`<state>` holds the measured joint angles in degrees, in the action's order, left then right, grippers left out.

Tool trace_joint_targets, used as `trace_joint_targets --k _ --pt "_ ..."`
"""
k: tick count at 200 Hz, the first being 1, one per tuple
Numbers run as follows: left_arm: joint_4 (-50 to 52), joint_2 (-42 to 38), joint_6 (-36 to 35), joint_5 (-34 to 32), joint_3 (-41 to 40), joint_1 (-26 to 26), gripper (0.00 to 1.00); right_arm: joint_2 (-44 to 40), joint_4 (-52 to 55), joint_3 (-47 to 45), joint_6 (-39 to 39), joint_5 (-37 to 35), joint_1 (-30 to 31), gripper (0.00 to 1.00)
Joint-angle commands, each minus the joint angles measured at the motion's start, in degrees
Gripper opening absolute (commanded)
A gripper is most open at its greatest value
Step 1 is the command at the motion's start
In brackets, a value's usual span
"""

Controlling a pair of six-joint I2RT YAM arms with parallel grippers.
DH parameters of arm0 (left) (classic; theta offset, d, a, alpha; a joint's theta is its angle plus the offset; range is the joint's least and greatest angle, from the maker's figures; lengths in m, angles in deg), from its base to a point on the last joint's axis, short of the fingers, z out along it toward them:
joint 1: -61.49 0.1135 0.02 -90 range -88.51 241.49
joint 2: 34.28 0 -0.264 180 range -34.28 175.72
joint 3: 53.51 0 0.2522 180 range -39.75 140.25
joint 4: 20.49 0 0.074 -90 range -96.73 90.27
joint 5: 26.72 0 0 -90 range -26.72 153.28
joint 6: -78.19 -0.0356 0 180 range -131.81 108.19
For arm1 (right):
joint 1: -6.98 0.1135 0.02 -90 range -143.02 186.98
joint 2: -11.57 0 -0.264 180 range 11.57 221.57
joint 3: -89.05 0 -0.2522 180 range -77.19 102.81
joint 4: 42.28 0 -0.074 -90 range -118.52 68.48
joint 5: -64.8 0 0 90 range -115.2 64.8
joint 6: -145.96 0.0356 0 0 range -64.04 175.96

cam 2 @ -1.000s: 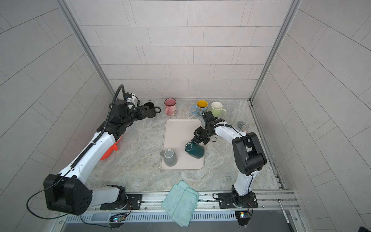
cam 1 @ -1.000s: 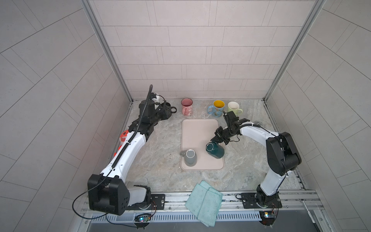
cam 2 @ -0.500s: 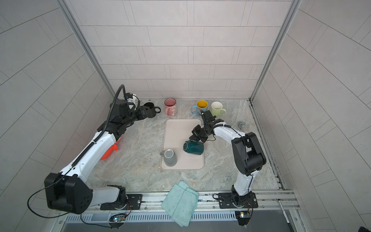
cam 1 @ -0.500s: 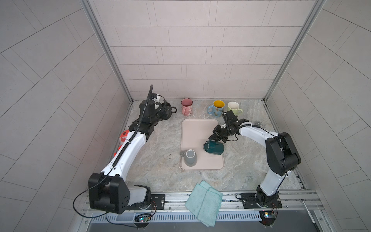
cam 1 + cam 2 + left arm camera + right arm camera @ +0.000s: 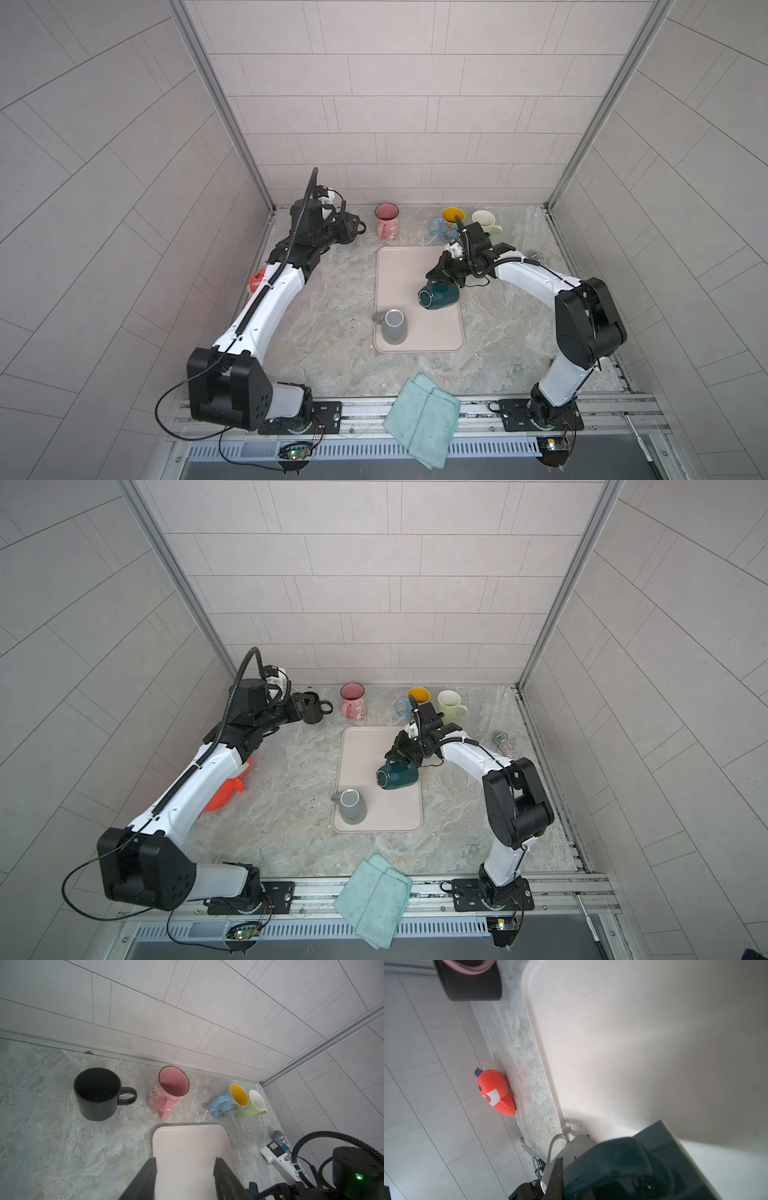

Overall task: Turn the mug right side up
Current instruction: Pick up the mug from the tray, then place the mug at the top-left of the table.

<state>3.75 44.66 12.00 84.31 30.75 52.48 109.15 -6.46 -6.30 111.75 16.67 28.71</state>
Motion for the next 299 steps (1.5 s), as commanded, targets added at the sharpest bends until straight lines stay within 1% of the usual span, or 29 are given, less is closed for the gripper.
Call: trace_joint_targets --k 1,24,46,58,67,81,94,104,114,128,148,156,175,192,233,274,299 --pt "1.58 1.58 0.55 5.15 4.83 0.25 0.51 -5.98 -3.15 3.94 -9.00 0.21 0.94 0.00" --pt "5.69 4.62 1.99 12.44 11.03 0.39 0.51 -9.58 -8.14 4.17 -15.19 1.14 1.33 0.00" --pt "9.30 8.30 5.65 21.69 17.72 0.39 0.51 -13.82 -12.68 3.59 -22.79 0.63 2.35 0.00" --pt "11.74 10.43 7.03 27.37 21.57 0.29 0.51 -16.53 -15.97 2.01 -25.82 0.00 3.10 0.00" --pt "13.00 11.29 7.83 30.34 23.28 0.03 0.50 -18.32 -17.23 1.00 -28.16 0.37 3.31 0.00" --pt "15.43 10.87 6.86 31.00 24.64 -0.94 0.50 -19.71 -16.10 1.26 -32.32 1.83 3.60 0.00" --pt "19.78 10.68 4.64 31.32 26.63 -1.96 0.54 -20.11 -12.06 2.76 -37.37 3.07 4.30 0.00" --pt "22.58 11.01 3.87 32.55 28.28 -2.76 0.54 -20.49 -9.48 3.61 -40.98 3.10 5.13 0.00" --pt "24.71 11.41 3.21 33.82 29.48 -3.70 0.54 -20.81 -8.89 3.77 -42.91 4.64 5.78 0.00" --pt "27.27 11.72 1.96 33.95 30.93 -5.23 0.54 -20.90 -7.66 4.49 -45.79 7.05 6.94 0.00" --pt "27.77 12.30 2.96 36.66 31.85 -7.14 0.54 -21.09 -0.06 7.30 -54.93 3.54 10.34 0.00" --pt "28.12 12.54 3.00 37.92 32.07 -7.92 0.54 -20.87 2.06 8.42 -56.82 2.32 11.21 0.00" --pt "31.08 13.10 2.08 38.55 32.39 -8.56 0.54 -21.44 1.89 8.92 -57.39 2.60 11.70 0.00" --pt "33.66 13.17 1.13 37.50 32.09 -8.63 0.54 -22.43 1.01 8.86 -57.79 2.32 12.11 0.00" --pt "33.73 12.65 2.20 37.94 31.36 -10.34 0.53 -22.73 2.06 9.51 -59.30 -1.55 13.56 0.00" --pt "34.04 13.17 2.73 38.50 30.82 -13.14 0.51 -21.73 2.01 9.78 -59.13 -2.71 13.87 0.00" --pt "36.12 12.83 1.41 38.68 30.42 -13.90 0.51 -21.18 1.25 10.05 -58.64 -2.78 13.93 0.00"
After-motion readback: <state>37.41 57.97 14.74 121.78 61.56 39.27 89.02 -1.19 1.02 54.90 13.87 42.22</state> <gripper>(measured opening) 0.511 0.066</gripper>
